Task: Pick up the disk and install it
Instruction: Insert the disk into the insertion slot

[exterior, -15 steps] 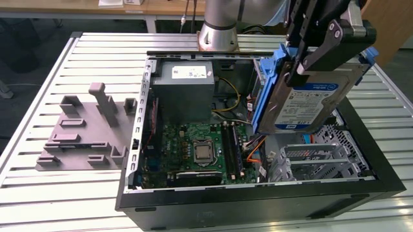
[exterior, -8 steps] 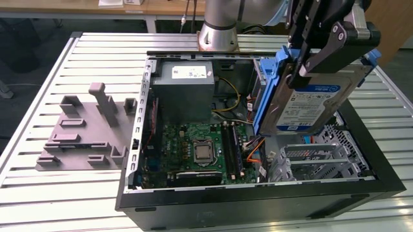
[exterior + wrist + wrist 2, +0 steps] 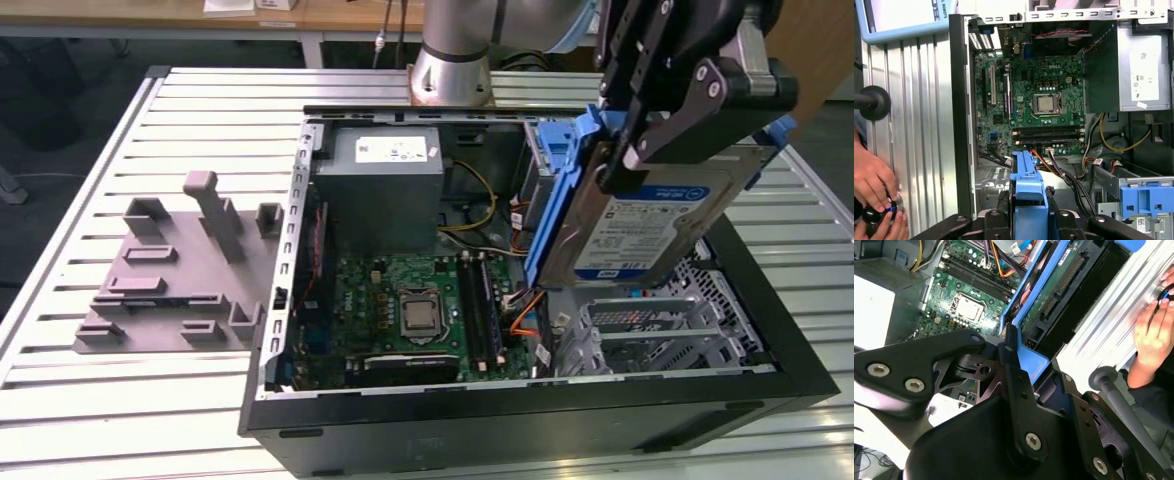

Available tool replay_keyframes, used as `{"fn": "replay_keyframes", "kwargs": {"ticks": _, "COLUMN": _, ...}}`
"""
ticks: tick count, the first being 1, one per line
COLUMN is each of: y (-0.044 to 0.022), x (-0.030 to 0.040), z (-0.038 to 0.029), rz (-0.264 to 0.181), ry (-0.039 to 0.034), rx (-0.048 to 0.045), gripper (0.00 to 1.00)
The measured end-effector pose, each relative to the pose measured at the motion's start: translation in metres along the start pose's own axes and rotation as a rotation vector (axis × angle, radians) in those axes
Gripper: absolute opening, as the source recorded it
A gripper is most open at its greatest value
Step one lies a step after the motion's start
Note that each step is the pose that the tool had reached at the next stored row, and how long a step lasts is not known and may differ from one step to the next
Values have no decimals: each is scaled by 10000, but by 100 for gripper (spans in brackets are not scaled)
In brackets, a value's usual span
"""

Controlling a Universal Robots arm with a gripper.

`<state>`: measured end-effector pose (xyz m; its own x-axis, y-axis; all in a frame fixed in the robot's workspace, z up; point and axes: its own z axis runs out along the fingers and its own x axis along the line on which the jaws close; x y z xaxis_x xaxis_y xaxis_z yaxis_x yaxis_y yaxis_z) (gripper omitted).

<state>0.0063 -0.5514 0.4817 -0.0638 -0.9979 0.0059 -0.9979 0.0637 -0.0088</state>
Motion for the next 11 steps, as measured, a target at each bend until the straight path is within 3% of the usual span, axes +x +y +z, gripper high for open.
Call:
{"fn": "replay_keyframes", "kwargs": {"ticks": 5, "y": -30, "x": 36, "z": 9, "rz": 1, "ry": -1, "rx": 0, "gripper": 36}}
{"fn": "replay_keyframes", "kwargs": {"ticks": 11, "y": -134, "x": 30, "z": 19, "rz": 1, "ry": -1, "rx": 0, "gripper": 36}}
